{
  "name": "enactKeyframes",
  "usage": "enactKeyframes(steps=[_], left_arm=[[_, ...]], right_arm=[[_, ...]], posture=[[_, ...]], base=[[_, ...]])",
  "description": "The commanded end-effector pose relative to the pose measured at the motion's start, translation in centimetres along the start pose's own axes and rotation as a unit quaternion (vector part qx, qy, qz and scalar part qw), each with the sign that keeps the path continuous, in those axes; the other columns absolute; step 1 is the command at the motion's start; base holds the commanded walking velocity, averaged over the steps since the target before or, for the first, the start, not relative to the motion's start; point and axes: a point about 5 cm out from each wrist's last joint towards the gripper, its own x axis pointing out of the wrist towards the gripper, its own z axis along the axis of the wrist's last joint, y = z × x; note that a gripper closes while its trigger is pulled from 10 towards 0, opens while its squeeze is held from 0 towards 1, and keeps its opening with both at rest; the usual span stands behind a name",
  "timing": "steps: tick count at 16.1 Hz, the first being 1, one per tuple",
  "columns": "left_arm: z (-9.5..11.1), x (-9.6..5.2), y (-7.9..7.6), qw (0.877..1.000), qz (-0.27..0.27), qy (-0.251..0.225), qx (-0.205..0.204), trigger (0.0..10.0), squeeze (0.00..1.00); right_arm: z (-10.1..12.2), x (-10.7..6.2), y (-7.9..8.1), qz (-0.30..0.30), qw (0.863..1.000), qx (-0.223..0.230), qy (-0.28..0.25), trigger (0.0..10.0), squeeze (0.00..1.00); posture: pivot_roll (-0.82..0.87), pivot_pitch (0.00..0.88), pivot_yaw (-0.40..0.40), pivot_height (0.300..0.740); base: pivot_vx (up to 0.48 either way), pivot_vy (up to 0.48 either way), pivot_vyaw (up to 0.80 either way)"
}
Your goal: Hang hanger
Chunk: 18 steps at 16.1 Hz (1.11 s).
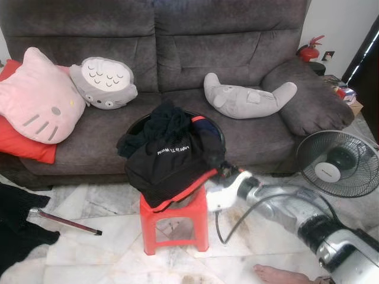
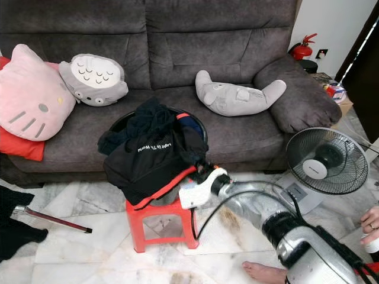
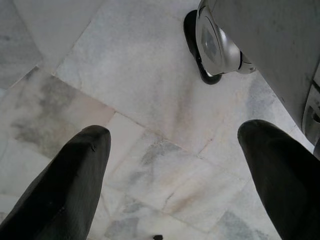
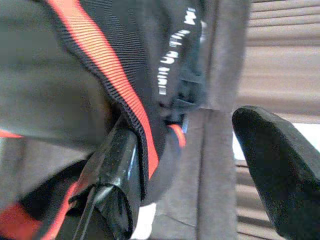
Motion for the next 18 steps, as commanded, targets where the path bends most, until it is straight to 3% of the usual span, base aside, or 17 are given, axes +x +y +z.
enactKeyframes(steps=[1, 7, 12, 15, 18], left_arm=[[1.0, 0.2, -0.4, 1.0, -0.007, -0.023, 0.002, 10.0, 0.0], [1.1, 0.2, -0.5, 1.0, -0.008, -0.023, 0.002, 10.0, 0.0], [1.1, 0.2, -0.4, 1.0, -0.007, -0.023, 0.0, 10.0, 0.0], [1.0, 0.2, -0.4, 1.0, -0.007, -0.023, -0.001, 10.0, 0.0], [1.0, 0.2, -0.5, 1.0, -0.007, -0.023, 0.0, 10.0, 0.0]], right_arm=[[-0.4, 0.2, -0.6, -0.01, 1.0, -0.006, 0.003, 10.0, 0.0], [-0.3, -0.4, 2.7, 0.07, 0.997, 0.004, 0.022, 10.0, 0.0], [-0.5, 0.1, 2.2, 0.05, 0.998, -0.004, 0.025, 10.0, 0.0], [-0.9, 0.5, 1.0, 0.001, 0.999, -0.014, 0.034, 10.0, 0.0], [-0.9, 0.6, 1.3, 0.01, 0.999, -0.016, 0.036, 10.0, 0.0]], posture=[[-0.12, 0.068, 0.006, 0.74], [-0.11, 0.07, 0.005, 0.74], [-0.11, 0.069, 0.005, 0.74], [-0.1, 0.068, 0.005, 0.74], [-0.1, 0.061, 0.005, 0.74]], base=[[0.0, 0.0, 0.0], [0.0, 0.0, 0.0], [0.0, 0.0, 0.0], [0.0, 0.0, 0.0], [0.0, 0.0, 0.0]])
